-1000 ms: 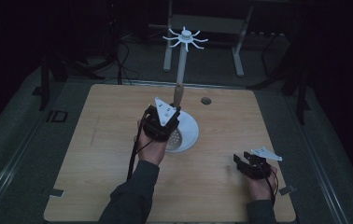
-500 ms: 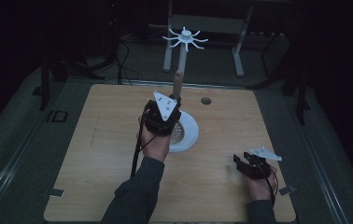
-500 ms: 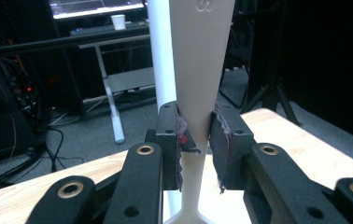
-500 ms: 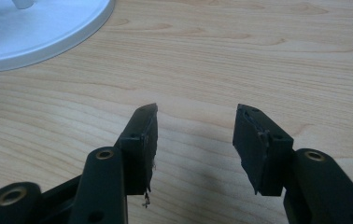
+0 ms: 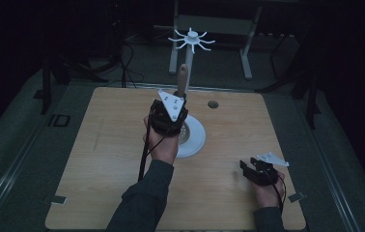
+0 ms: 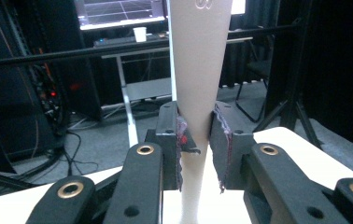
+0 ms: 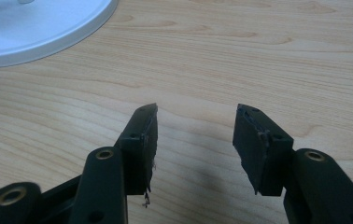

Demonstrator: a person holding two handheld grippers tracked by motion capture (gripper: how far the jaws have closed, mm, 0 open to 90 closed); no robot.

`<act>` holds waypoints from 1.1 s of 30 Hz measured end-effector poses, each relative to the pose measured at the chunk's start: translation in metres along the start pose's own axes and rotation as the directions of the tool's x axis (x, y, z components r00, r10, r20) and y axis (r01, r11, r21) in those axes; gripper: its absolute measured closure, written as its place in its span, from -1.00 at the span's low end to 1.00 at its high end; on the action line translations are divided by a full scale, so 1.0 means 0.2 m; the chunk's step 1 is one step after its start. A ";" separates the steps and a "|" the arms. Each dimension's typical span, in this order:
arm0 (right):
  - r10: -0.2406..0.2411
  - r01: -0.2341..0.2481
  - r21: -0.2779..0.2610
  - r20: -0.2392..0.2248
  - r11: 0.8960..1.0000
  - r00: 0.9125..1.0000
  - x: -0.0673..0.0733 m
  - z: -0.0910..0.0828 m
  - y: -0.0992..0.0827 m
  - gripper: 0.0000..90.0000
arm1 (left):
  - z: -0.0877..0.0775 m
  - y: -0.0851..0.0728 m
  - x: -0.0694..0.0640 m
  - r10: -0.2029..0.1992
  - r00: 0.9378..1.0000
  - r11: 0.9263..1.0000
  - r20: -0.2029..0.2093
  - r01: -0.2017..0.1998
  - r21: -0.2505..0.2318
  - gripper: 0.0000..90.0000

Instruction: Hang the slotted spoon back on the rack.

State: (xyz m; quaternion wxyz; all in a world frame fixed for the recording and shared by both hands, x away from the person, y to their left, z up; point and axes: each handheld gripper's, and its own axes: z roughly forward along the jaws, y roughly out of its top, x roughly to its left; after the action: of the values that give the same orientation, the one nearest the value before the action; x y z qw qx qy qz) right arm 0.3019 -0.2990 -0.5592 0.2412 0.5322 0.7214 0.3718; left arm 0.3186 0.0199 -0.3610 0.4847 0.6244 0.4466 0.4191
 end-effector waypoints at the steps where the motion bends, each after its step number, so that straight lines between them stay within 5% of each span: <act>1: 0.001 -0.001 -0.001 0.000 1.000 1.000 0.00 0.00 0.00 0.10 | 0.00 0.00 0.00 0.004 1.000 1.000 -0.003 -0.004 0.000 0.65; 20: -0.002 0.002 0.005 0.006 1.000 1.000 0.01 0.00 0.00 0.10 | 0.05 0.08 -0.07 0.012 0.995 1.000 -0.104 -0.012 0.006 0.65; 33: 0.000 0.000 0.005 0.008 1.000 1.000 0.01 0.00 -0.01 0.10 | 0.06 0.12 -0.11 0.035 0.991 0.999 -0.133 -0.034 0.008 0.65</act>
State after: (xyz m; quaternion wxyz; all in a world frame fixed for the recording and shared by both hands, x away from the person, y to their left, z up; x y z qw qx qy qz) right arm 0.3011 -0.2974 -0.5603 0.2428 0.5341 0.7214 0.3679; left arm 0.3280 -0.0072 -0.3421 0.4448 0.6040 0.4684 0.4668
